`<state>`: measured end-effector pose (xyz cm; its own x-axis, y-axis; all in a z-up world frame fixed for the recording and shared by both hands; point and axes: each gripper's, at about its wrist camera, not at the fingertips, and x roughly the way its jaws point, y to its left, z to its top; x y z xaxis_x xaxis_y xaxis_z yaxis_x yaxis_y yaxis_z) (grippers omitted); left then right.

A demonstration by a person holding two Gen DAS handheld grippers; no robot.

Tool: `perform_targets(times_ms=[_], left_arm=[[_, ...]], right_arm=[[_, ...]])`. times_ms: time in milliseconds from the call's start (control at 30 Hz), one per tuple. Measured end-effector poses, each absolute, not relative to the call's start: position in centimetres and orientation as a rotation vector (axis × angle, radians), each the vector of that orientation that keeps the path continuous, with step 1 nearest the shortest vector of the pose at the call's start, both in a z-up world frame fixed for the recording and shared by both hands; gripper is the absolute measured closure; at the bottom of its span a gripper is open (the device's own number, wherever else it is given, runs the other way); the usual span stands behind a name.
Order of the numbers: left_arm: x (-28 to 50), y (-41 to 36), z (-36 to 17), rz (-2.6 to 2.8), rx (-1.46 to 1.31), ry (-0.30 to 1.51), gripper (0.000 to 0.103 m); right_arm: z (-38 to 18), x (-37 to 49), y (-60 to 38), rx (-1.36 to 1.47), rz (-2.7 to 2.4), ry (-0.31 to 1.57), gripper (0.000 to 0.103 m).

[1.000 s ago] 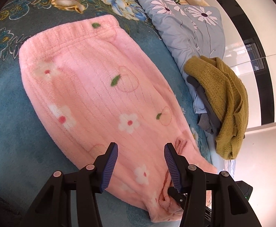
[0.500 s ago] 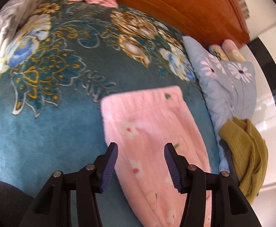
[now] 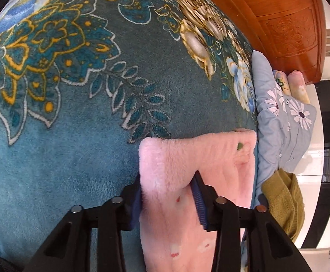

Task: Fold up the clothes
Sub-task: 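Grasp the pink strip end with the left gripper and lift it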

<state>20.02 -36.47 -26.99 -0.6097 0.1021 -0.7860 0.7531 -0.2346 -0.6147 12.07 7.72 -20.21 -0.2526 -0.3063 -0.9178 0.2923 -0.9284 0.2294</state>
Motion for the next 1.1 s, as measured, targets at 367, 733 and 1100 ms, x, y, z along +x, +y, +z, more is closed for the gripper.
perform_targets(times_ms=[367,733,1100], left_arm=[[19.5,-30.2,-17.1,-2.339,1.015,1.089,0.080],[15.5,-10.5,-4.0,-3.021,1.005,0.725,0.080],[14.4,10.1,-13.3,-3.087,1.705,0.069,0.080]], right_arm=[[-19.9,11.7,12.6,1.598,-2.269,-0.194,0.052],[-19.1,12.1,23.3,1.569,-2.431,-0.465,0.052],[-19.8,15.2,33.3,1.632,-2.550,-0.699,0.051]])
